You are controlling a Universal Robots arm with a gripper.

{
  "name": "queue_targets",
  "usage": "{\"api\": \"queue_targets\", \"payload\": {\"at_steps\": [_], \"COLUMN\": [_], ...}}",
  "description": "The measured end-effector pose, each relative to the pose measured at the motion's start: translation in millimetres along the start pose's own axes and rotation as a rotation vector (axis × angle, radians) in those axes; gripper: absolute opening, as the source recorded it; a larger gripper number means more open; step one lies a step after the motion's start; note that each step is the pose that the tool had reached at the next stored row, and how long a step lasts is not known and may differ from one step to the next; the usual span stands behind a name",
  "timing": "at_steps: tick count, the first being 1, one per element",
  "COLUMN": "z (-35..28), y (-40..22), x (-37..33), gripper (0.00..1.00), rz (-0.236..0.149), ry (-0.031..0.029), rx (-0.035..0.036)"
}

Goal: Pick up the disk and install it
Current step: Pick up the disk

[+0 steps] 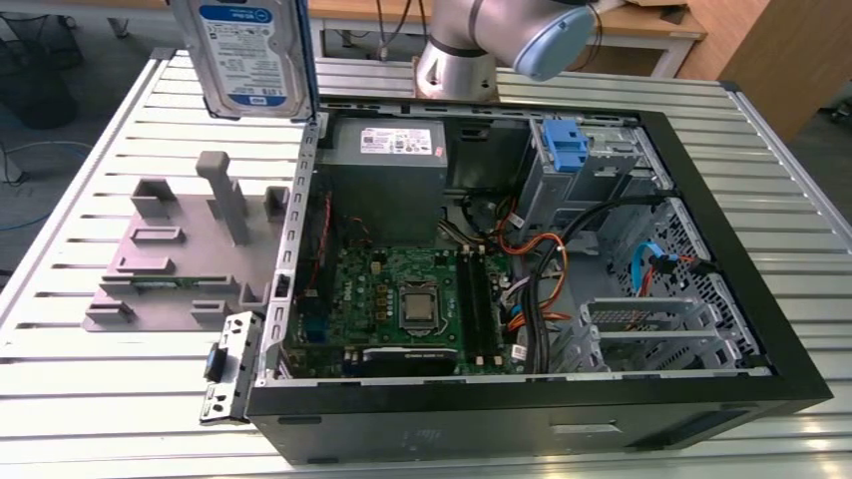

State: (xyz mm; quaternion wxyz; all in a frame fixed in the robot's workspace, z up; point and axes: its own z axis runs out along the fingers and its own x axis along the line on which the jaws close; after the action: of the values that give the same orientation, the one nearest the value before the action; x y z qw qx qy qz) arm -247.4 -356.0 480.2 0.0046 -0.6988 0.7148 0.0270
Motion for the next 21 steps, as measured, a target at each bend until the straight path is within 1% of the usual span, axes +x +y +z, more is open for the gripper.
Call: {"api": "queue_targets", "payload": {"at_steps": [3, 9, 21], "z": [-0.3, -1.0, -2.6], "y": [-10.2, -32.6, -86.5], "x": [-0.2, -0.7, -2.0], "gripper": [0.35, 0.35, 0.35], "rz": [0.000, 0.000, 0.000], "ry": [0.0000, -0.0001, 0.0000], "rx": [0.0000, 0.0001, 0.0000]}}
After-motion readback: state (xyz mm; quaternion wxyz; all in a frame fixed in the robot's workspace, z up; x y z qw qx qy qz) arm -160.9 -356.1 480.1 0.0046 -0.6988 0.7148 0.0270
